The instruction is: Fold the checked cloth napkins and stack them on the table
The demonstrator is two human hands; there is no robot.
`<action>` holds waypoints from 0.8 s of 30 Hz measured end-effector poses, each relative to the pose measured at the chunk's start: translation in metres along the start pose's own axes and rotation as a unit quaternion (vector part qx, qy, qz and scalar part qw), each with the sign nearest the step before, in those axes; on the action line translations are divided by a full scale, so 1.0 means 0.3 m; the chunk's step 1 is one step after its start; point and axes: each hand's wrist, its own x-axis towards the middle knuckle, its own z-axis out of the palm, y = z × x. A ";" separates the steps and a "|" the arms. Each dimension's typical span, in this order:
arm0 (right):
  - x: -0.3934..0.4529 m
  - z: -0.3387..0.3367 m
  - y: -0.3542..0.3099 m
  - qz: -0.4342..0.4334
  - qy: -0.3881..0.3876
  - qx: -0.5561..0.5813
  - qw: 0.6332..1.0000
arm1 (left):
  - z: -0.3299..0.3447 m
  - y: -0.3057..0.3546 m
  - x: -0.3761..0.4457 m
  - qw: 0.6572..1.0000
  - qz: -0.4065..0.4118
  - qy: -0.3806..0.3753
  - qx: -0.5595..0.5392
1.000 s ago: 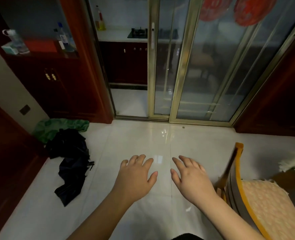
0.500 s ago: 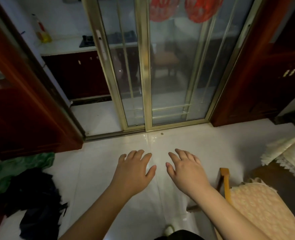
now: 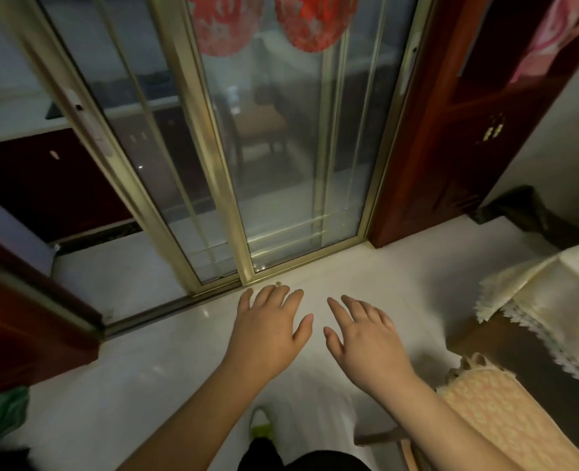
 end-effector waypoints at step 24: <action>0.726 -0.223 0.167 0.259 0.098 -0.014 0.961 | -0.166 -0.086 1.013 0.961 0.275 -0.010 0.021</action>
